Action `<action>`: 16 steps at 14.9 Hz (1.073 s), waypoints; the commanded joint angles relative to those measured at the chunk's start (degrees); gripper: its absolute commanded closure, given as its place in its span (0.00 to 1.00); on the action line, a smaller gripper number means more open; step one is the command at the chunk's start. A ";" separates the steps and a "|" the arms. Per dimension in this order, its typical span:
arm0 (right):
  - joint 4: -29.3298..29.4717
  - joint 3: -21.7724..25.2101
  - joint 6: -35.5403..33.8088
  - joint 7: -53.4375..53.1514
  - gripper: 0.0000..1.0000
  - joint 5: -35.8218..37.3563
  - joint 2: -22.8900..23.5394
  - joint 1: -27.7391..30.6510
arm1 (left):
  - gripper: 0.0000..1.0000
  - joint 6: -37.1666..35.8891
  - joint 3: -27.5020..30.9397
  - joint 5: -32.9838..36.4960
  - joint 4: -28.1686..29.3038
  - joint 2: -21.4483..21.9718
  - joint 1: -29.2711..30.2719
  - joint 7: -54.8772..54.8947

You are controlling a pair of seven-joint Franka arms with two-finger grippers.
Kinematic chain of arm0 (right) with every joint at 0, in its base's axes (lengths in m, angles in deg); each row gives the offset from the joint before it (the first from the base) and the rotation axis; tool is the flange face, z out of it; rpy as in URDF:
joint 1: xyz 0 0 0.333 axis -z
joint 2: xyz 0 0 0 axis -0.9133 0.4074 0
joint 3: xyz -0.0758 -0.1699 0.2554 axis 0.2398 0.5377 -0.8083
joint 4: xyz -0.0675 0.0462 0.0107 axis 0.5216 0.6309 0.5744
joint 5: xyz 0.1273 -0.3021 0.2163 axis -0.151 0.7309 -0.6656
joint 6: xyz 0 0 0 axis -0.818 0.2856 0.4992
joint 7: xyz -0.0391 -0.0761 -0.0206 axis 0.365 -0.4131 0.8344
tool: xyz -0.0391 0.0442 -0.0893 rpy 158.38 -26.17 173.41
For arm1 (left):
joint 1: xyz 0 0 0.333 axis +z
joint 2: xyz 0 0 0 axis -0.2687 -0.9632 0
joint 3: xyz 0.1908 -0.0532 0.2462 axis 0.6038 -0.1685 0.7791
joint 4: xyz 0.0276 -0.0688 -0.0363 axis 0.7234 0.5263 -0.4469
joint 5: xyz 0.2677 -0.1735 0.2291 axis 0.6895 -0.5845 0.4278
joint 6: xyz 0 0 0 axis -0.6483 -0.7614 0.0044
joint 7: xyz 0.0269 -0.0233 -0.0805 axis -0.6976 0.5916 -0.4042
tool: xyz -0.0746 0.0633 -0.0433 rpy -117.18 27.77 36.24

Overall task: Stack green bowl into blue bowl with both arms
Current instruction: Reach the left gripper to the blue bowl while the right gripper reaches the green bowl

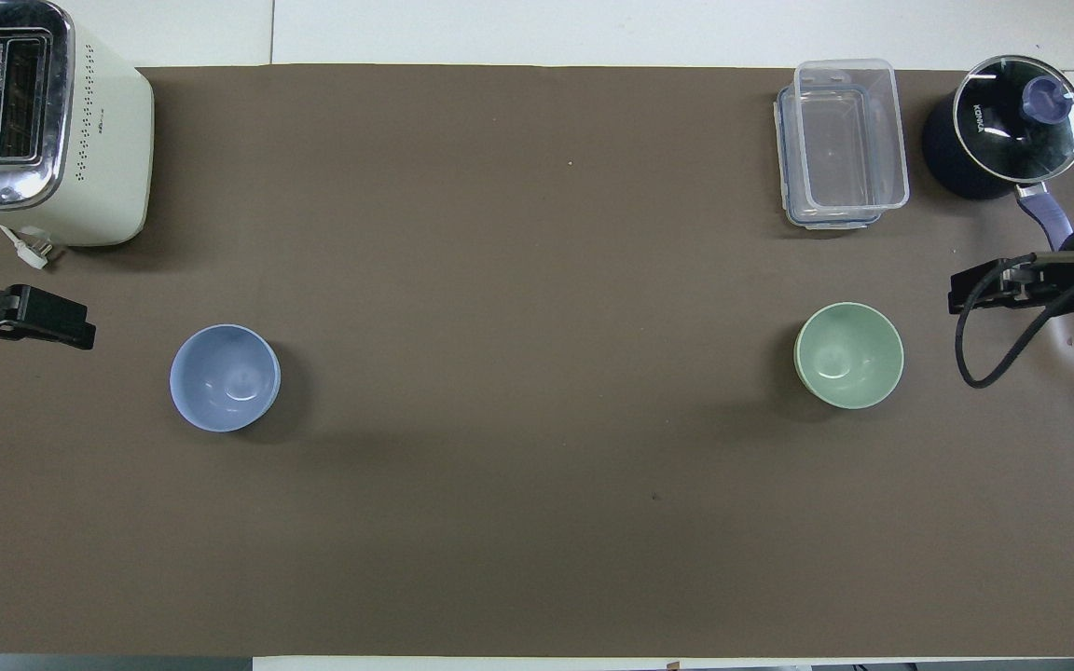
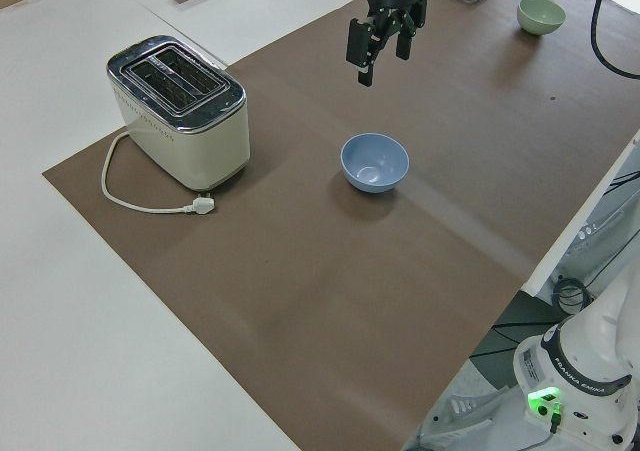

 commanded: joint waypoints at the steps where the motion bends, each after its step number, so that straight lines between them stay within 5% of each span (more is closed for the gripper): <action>1: -5.92 -0.17 6.95 5.02 0.04 -1.33 0.71 2.58 | 0.00 7.08 -0.09 -0.81 9.37 2.85 1.16 3.87; 8: -14.63 -0.26 22.08 8.90 0.12 -6.52 4.76 3.83 | 0.00 24.48 -0.09 -0.81 20.99 -1.10 3.28 9.43; 16: -15.69 -0.26 26.14 11.01 0.30 -6.52 8.54 3.83 | 0.10 29.68 -0.18 -0.81 23.45 -4.19 2.04 10.12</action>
